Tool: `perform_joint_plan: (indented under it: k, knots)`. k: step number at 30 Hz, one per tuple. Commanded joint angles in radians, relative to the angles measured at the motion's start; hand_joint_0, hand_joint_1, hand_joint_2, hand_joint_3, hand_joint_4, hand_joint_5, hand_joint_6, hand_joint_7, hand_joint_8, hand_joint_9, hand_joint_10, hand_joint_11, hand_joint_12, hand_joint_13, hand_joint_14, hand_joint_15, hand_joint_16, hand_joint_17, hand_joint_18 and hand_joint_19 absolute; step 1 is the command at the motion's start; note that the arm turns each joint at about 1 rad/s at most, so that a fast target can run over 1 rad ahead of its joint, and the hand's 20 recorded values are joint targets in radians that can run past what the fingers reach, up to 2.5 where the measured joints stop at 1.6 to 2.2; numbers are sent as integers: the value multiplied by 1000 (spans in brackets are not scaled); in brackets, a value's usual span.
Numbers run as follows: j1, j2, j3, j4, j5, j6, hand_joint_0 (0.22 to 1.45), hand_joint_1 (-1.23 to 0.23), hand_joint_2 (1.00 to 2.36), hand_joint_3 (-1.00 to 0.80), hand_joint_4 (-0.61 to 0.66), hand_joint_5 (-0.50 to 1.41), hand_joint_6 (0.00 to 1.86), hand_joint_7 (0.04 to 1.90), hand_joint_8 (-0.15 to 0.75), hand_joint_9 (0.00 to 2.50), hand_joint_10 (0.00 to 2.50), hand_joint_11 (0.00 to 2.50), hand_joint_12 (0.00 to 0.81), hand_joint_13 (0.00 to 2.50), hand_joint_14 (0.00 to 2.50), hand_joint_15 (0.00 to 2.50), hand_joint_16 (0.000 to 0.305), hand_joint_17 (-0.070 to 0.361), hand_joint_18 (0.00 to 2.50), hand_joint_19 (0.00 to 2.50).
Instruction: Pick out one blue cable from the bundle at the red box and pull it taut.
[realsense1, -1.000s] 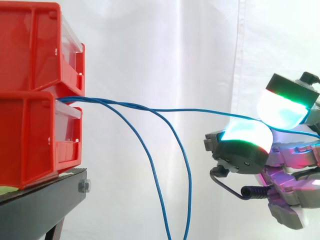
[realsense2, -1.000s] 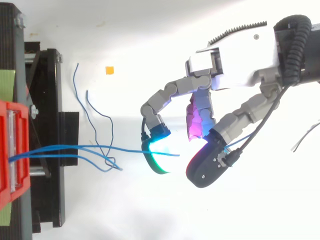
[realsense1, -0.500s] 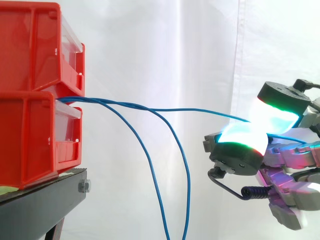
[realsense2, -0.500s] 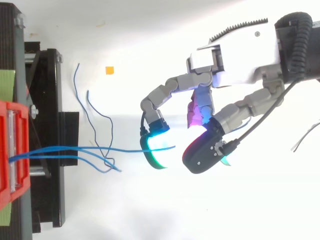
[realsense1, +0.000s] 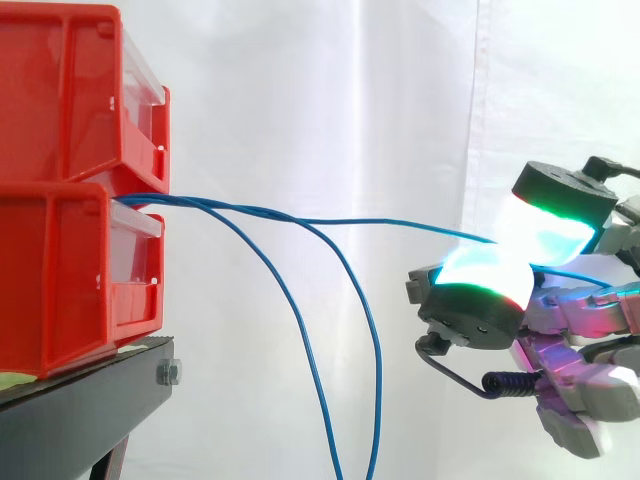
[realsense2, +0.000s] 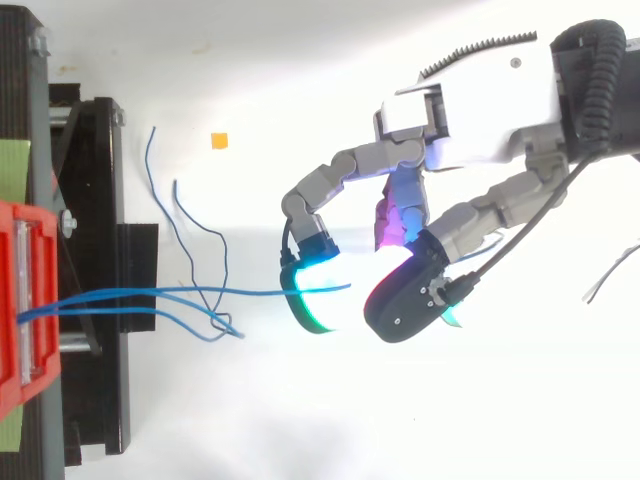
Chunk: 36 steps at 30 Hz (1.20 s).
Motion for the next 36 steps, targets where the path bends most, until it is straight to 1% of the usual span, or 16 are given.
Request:
perform_joint_plan:
  k: [1,4,6,8,9,12,13,15,16,18,30,36]
  knots:
    - [-1,1,1,0,-1,0,522,-777,1140,-215,-108,103,505,1385,229,1562,18,489,366,1091,13,427,56,127,955,482]
    - [-1,-1,-1,0,-1,0,540,-787,1069,-210,-98,101,505,1402,225,1552,17,481,363,1081,14,436,56,126,940,491]
    - [-1,-1,-1,2,1,0,544,-787,1056,-210,-91,101,504,1416,228,1548,17,489,366,1077,14,439,56,126,926,492]
    - [-1,-1,1,0,1,0,561,-786,1004,-203,-76,100,504,1429,223,1541,20,500,363,1065,15,439,55,123,914,500]
    - [-1,1,1,0,1,0,564,-786,1000,-205,-74,100,504,1436,227,1538,18,502,363,1062,16,444,55,123,911,501]
    - [-1,-1,1,0,-1,-5,569,-741,1004,-257,-54,92,502,1465,234,1502,21,528,361,1025,17,456,53,118,867,532]
    - [-1,-1,1,0,-1,-6,568,-693,1008,-298,-63,86,501,1500,232,1464,20,553,348,999,16,482,49,111,822,559]
    - [-1,-1,1,0,-1,-6,564,-645,1010,-337,-76,76,512,1503,218,1435,22,592,333,960,19,493,45,100,768,590]
    - [-1,-1,1,0,-1,-8,560,-612,1010,-364,-86,63,542,1439,210,1406,22,600,318,939,20,510,41,93,733,611]
    - [-1,-1,-1,0,-1,-8,558,-582,1008,-394,-82,57,561,1402,212,1391,24,584,317,938,18,505,41,93,733,611]
    - [-1,-1,1,2,-1,-8,534,-488,1004,-450,-93,46,604,1313,224,1369,23,567,323,929,19,495,43,96,737,607]
    - [-1,-1,1,2,-1,-8,534,-480,1002,-469,-101,42,627,1256,213,1365,23,559,324,928,18,493,43,96,743,605]
